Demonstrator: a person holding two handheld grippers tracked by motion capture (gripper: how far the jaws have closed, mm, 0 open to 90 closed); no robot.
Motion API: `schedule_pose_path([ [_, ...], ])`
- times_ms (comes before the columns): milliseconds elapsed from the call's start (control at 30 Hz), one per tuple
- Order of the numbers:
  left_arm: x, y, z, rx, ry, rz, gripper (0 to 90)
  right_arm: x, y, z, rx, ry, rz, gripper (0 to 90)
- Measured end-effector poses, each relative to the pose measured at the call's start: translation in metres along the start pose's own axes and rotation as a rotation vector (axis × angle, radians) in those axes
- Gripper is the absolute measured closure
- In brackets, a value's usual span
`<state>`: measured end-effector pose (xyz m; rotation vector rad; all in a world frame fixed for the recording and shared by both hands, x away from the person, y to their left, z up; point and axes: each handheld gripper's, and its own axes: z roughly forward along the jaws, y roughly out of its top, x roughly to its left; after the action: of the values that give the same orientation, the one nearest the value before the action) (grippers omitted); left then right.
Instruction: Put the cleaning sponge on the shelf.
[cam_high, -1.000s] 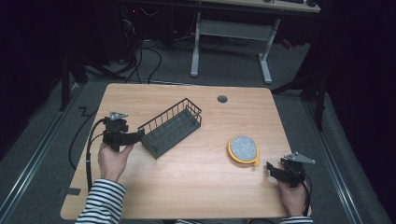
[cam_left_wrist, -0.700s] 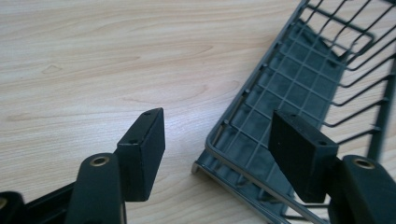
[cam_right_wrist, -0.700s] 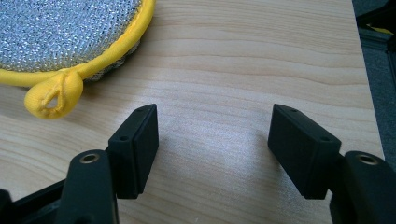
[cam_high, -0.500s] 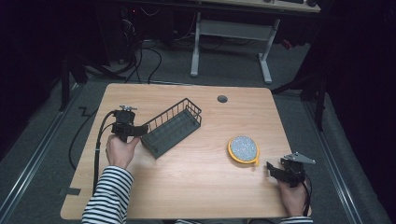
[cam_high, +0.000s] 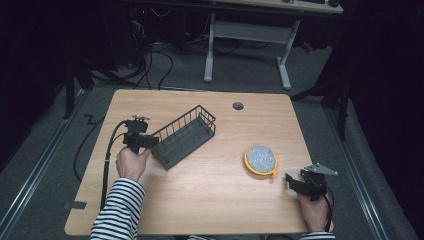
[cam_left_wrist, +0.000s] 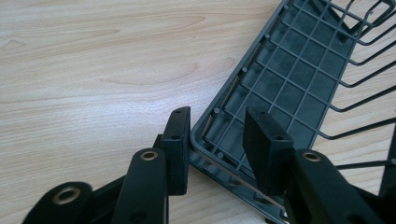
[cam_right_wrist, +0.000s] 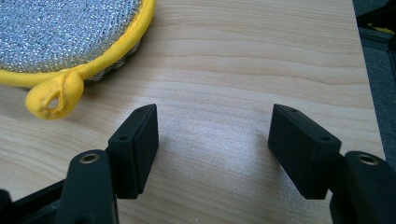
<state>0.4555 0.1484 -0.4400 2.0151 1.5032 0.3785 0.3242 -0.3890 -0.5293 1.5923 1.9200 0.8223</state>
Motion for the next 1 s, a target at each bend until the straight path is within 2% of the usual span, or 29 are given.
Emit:
schedule_pose_path([
  [267,-0.001,-0.001,-0.001,0.0,0.004,-0.005,64.4,0.0,0.0,0.0,-0.001,0.0,0.0,33.7],
  [567,-0.003,-0.003,-0.002,-0.003,-0.017,0.013,64.6,0.0,0.0,0.0,0.0,0.0,0.0,33.7],
  [1000,-0.016,-0.008,-0.003,-0.008,-0.049,0.054,65.7,0.001,0.0,0.0,0.001,-0.002,-0.011,33.7],
])
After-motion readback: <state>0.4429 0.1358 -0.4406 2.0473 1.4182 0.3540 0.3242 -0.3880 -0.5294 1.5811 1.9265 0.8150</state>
